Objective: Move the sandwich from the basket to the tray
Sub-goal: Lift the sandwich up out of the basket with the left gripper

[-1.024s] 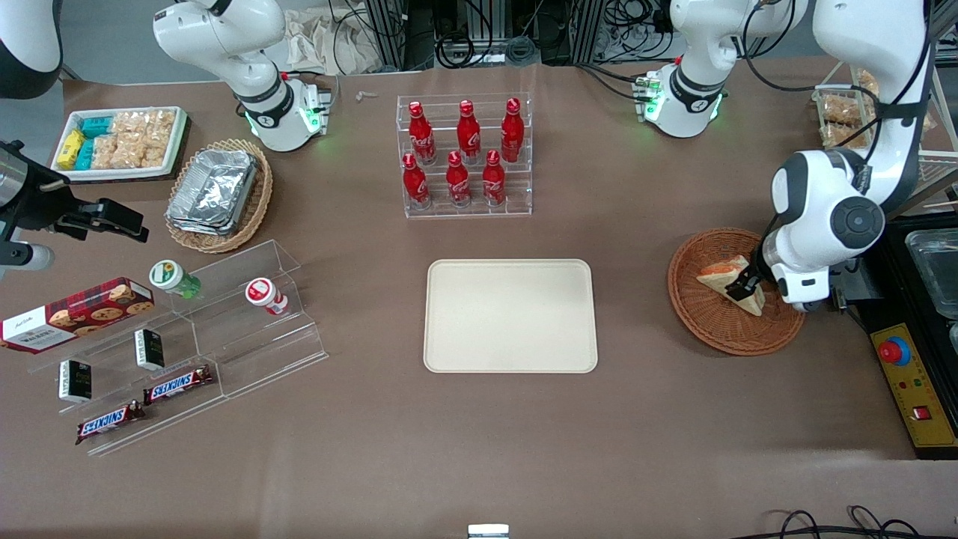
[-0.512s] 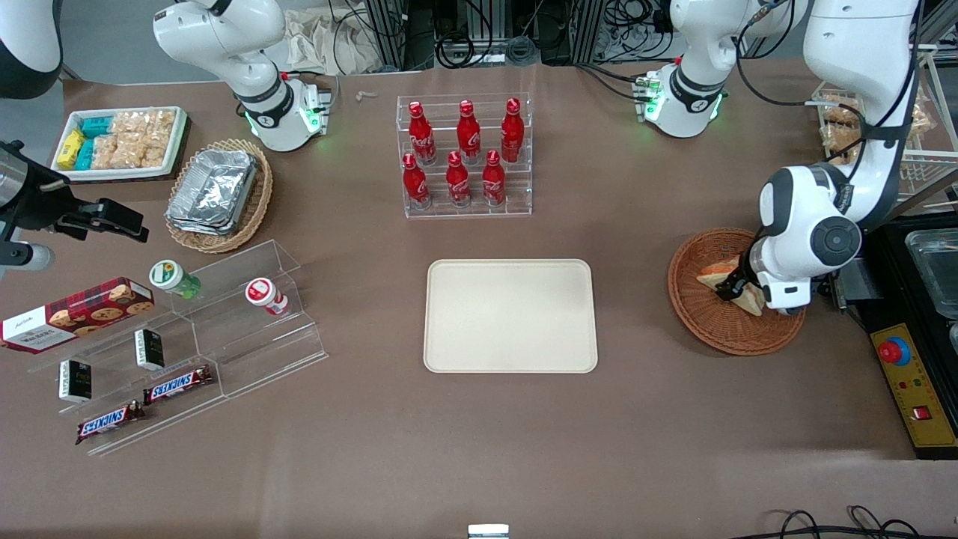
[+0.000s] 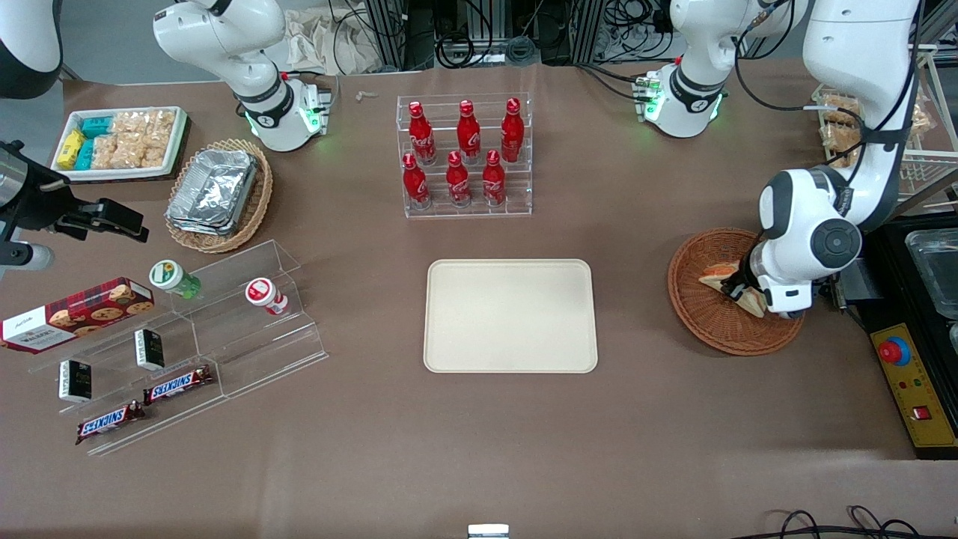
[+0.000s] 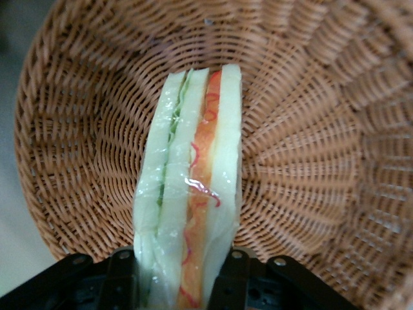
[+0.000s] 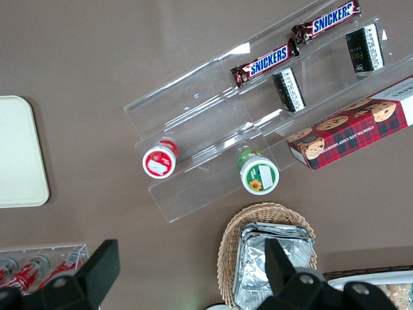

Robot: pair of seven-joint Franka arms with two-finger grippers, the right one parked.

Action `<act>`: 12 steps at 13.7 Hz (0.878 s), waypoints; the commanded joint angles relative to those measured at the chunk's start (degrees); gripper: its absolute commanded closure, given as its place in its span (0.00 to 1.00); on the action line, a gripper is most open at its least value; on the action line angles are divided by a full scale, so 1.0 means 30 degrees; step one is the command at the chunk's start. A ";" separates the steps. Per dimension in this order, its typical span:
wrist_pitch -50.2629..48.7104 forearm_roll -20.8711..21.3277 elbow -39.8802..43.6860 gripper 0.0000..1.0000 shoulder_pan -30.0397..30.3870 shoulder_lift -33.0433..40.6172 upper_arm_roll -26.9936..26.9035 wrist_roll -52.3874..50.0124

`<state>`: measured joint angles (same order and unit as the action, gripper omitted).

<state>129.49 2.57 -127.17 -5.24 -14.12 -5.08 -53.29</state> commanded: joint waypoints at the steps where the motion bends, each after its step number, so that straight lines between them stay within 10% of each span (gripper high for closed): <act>1: -0.3071 0.0110 0.1306 1.00 -0.0100 0.1803 0.0838 -0.0372; 12: -1.1055 -0.0914 0.9135 1.00 -0.0158 0.1749 0.6113 0.4632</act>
<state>98.36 1.18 -103.07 -5.87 -7.75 11.20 -44.26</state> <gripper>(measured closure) 0.797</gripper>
